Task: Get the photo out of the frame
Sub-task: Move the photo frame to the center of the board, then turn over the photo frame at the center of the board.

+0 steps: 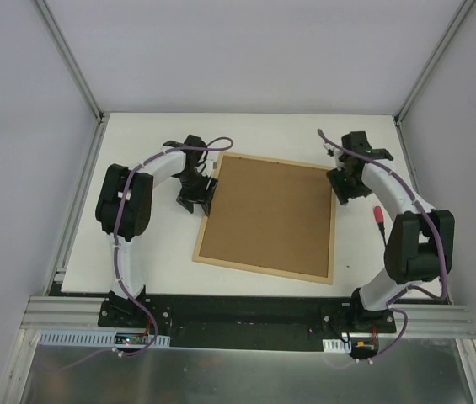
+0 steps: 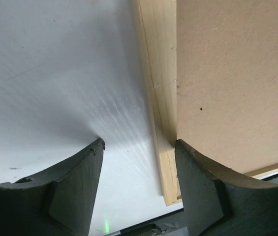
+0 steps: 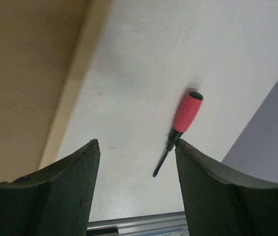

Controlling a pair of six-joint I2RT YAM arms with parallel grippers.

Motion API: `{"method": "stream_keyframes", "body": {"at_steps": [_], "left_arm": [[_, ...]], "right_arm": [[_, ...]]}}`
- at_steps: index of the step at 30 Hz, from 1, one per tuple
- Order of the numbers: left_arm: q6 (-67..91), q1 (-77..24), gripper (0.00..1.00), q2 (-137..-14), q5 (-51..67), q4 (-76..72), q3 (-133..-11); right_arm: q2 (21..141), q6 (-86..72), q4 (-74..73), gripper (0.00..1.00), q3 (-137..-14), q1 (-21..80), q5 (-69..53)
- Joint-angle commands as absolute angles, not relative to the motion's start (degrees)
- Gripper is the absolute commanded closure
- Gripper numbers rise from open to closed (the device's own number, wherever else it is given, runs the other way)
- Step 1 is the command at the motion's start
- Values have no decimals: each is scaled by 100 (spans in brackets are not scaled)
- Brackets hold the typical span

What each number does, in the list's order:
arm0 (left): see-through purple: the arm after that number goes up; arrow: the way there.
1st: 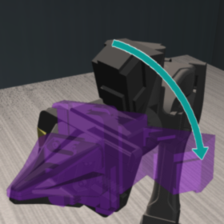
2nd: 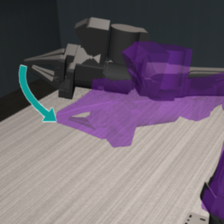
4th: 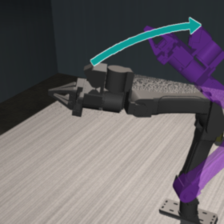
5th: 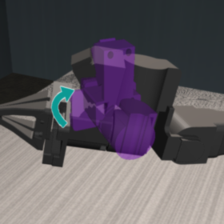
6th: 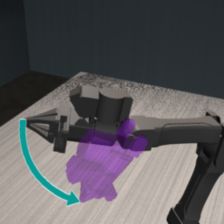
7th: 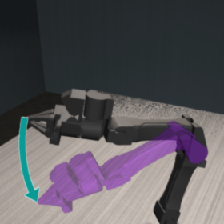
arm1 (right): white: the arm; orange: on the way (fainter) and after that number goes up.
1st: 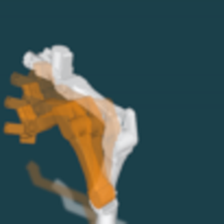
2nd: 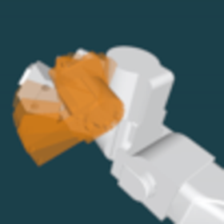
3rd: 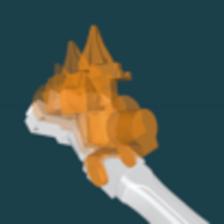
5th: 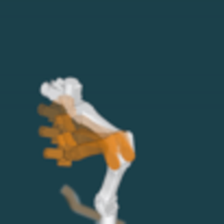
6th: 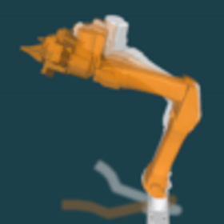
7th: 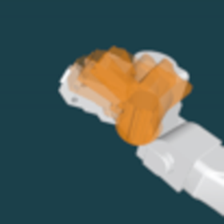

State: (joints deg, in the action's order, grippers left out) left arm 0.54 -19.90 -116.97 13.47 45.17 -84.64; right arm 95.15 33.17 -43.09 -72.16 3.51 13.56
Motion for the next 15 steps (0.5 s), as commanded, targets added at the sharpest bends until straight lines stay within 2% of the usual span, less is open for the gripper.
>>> {"method": "stream_keyframes", "body": {"at_steps": [1,6,15], "left_arm": [[-150,-1925,40,-11689,1230,4799,-8297],[-272,-1925,42,-11962,1704,4904,-8428],[-299,-1925,42,-12410,2188,5247,-8885]], "right_arm": [[8544,3462,-4360,35,-7269,1736,923],[8288,3761,-4201,36,-7084,3390,721],[8596,4165,-3587,36,-6689,5360,457]]}}
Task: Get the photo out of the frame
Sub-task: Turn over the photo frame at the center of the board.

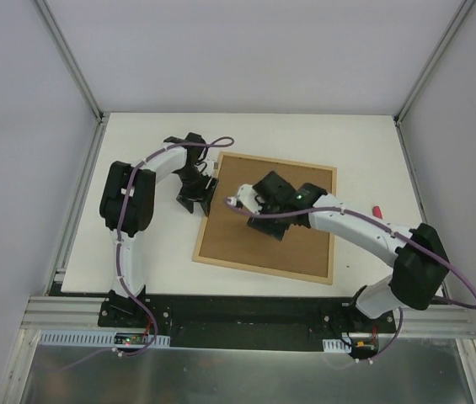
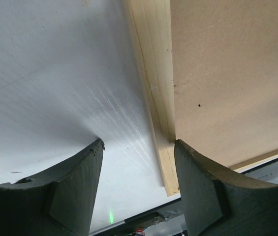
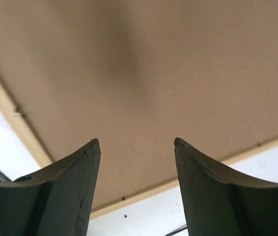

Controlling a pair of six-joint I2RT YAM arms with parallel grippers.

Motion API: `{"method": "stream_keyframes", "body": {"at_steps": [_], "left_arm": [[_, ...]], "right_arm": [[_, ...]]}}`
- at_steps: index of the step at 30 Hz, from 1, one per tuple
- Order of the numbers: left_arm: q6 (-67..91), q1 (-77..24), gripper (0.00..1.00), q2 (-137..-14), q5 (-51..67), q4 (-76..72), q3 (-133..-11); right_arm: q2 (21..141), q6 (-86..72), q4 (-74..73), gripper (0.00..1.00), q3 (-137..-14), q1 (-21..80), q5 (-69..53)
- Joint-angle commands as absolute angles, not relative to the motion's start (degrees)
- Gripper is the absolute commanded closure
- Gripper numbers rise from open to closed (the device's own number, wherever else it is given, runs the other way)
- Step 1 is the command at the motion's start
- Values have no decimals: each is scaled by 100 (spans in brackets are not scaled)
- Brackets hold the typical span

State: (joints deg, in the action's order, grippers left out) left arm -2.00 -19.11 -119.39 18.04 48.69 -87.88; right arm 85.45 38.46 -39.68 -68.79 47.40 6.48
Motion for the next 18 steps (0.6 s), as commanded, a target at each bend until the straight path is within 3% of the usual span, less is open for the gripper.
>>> {"method": "stream_keyframes", "body": {"at_steps": [1,8,13,18], "left_arm": [[-273,-1925,42,-12454,2206,5299,-8973],[-159,-2039,42,-12709,2268,5502,-9395],[174,-2477,42,-12630,1321,5441,-9396],[334,-2672,50,-12586,914,5326,-9281]], "right_arm": [[8604,4210,-3482,36,-6645,5535,448],[8973,4210,-2770,36,-6539,6459,1096],[9281,3912,-2558,36,-6618,6592,1862],[9159,3771,-2400,36,-6303,6592,1890]]}}
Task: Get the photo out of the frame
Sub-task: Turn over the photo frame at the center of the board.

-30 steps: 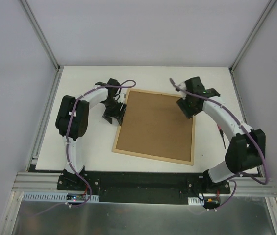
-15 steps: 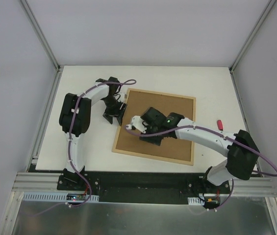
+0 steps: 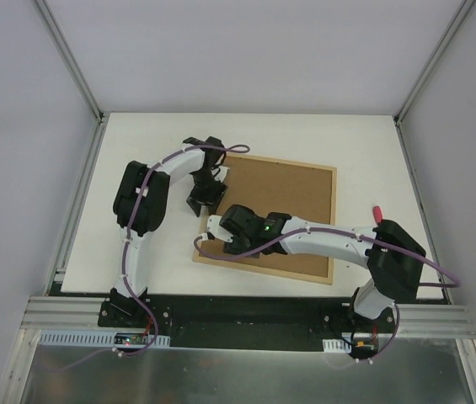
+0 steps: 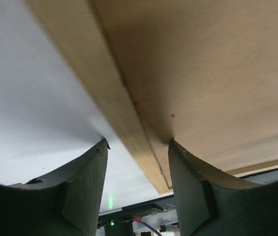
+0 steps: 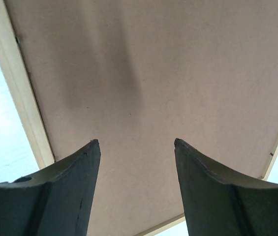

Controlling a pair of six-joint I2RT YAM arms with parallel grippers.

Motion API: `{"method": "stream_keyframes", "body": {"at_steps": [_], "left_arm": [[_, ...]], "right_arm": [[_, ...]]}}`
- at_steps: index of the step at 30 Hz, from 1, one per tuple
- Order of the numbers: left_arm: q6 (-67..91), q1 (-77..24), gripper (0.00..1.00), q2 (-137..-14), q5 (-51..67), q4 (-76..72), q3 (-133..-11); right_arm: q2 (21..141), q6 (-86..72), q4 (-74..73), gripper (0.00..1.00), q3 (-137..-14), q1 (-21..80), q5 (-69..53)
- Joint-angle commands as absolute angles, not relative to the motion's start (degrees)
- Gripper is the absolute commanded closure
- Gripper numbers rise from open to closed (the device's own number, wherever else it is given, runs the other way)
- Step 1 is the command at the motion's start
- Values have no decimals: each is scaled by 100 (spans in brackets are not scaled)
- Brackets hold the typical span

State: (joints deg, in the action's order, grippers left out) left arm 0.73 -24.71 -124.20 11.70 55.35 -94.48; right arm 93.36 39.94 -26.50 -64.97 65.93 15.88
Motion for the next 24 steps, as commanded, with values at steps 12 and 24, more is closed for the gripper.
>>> {"method": "stream_keyframes", "body": {"at_steps": [12,24], "left_arm": [[571,-2742,100,-12568,862,5247,-9193],[738,-2084,100,-12665,905,5221,-9667]], "right_arm": [[9123,3674,-1854,36,-5809,7391,2320],[9983,3594,-2636,34,-7039,8068,2443]]}}
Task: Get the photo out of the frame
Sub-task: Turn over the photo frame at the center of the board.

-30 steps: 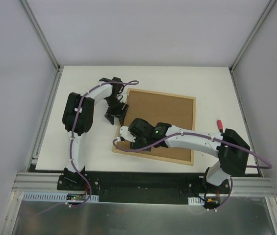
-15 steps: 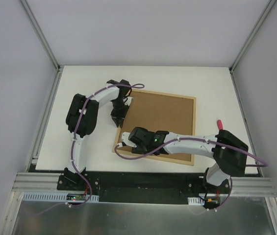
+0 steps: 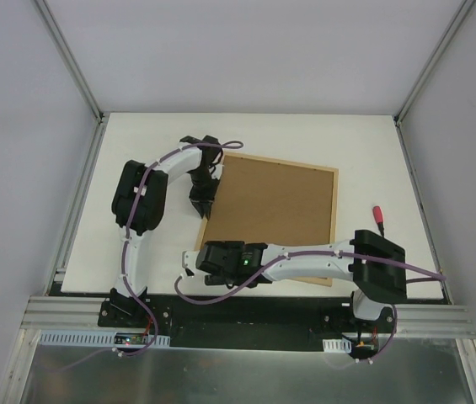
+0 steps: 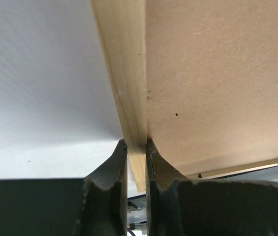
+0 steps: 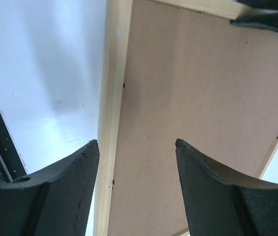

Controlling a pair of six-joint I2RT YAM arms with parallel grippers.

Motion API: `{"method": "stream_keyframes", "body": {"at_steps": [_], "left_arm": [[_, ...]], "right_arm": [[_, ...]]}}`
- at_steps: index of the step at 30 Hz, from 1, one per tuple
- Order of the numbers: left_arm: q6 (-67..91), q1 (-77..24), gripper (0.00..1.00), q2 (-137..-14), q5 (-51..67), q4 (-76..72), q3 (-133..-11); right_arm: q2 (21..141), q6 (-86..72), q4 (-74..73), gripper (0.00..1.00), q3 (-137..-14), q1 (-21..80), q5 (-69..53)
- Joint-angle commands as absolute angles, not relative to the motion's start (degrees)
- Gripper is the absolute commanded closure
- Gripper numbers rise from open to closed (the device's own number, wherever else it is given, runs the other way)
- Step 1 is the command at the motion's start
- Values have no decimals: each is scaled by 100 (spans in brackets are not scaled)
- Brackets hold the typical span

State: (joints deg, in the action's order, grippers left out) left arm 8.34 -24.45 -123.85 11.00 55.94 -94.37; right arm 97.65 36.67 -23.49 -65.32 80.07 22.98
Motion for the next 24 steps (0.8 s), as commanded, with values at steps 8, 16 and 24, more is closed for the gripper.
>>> {"method": "stream_keyframes", "body": {"at_steps": [8,16,24], "left_arm": [[870,-1986,100,-12350,975,5151,-9563],[923,-2074,100,-11681,1160,4948,-9211],[896,-2223,100,-11453,1608,4931,-9228]], "right_arm": [[10459,3858,-2611,32,-7374,8112,2435],[10837,4017,-2163,31,-7339,8138,2715],[11004,3946,-1706,28,-7198,8411,3357]]}}
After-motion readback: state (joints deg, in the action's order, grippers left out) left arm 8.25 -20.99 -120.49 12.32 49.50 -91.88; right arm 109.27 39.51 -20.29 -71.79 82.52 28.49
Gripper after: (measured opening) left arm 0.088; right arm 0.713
